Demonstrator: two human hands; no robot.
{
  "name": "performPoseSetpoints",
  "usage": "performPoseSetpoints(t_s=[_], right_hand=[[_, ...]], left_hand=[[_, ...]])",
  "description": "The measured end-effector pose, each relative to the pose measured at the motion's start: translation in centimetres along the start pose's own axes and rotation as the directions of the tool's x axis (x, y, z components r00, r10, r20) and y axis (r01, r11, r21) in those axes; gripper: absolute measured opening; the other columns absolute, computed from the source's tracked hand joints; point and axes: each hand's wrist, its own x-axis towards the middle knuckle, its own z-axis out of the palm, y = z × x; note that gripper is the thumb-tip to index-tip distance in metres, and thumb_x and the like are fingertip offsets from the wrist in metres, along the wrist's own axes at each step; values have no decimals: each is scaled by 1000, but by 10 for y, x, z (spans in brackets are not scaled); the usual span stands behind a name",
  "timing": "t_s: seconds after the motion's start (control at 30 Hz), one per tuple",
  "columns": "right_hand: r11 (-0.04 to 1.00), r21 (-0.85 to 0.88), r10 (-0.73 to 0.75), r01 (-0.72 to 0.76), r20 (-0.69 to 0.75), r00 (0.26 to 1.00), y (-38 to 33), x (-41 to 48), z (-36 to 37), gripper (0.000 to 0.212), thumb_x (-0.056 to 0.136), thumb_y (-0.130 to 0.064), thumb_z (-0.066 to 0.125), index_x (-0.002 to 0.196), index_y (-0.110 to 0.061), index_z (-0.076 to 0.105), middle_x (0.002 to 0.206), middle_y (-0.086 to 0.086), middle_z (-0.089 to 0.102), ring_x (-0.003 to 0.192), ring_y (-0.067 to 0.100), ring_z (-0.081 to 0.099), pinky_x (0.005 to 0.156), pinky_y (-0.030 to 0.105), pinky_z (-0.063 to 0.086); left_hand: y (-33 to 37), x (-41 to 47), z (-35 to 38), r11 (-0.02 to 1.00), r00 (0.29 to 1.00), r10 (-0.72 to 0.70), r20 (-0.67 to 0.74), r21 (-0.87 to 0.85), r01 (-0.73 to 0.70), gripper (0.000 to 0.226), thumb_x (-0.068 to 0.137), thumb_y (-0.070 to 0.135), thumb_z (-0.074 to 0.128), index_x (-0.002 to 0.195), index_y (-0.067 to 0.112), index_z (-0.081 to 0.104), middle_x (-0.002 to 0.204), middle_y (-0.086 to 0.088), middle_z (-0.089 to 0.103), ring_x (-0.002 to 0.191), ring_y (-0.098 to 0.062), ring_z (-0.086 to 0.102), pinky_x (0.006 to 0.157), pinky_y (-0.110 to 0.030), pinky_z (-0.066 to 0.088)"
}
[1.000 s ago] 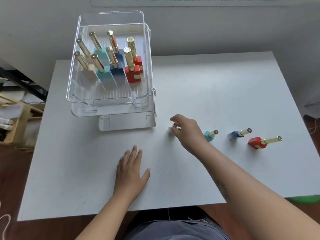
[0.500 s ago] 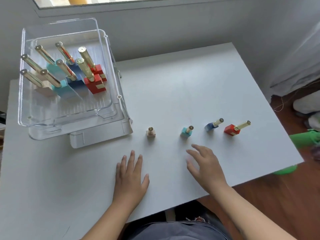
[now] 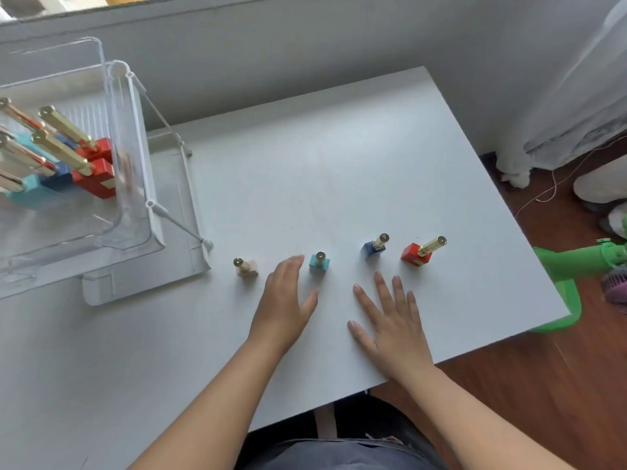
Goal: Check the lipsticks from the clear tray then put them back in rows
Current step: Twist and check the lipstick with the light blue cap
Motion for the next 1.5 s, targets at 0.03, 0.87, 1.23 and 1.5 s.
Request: performPoseSetpoints(t_s=[0.03, 0.87, 1.23, 1.5], right_hand=[[1000, 2, -3, 3, -2, 1000, 0, 0, 0, 66, 90, -67, 22, 150, -48, 1, 162, -6, -9, 148, 22, -19, 117, 39, -17], [660, 750, 38, -42, 23, 999, -39, 25, -89, 26, 92, -35, 58, 118, -32, 59, 121, -18, 56, 118, 2, 52, 97, 20, 42], [252, 965, -149, 74, -36, 988, -94, 57, -186, 27, 92, -21, 65, 117, -28, 65, 108, -7, 74, 104, 7, 67, 91, 28, 52], [321, 939, -28, 126, -123, 992, -119, 55, -182, 14, 84, -23, 74, 97, -22, 68, 86, -8, 74, 84, 7, 69, 83, 29, 55]], left_hand=[[5, 10, 1, 999, 1000, -9, 4, -33, 9, 60, 92, 24, 62, 146, 18, 36, 148, 3, 41, 136, -15, 37, 105, -16, 23], [36, 7, -49, 812, 977, -213, -10, -557, 171, 17, 78, 27, 80, 90, 30, 68, 88, 9, 74, 85, -5, 70, 73, -14, 53], [38, -4, -100, 709, 994, -82, 67, -698, 106, 18, 80, 18, 76, 96, 24, 73, 90, 2, 77, 87, -11, 73, 72, -17, 53], [23, -7, -121, 705, 994, -21, 109, -703, 92, 16, 80, 19, 78, 96, 21, 74, 90, 1, 78, 86, -11, 73, 72, -15, 53]])
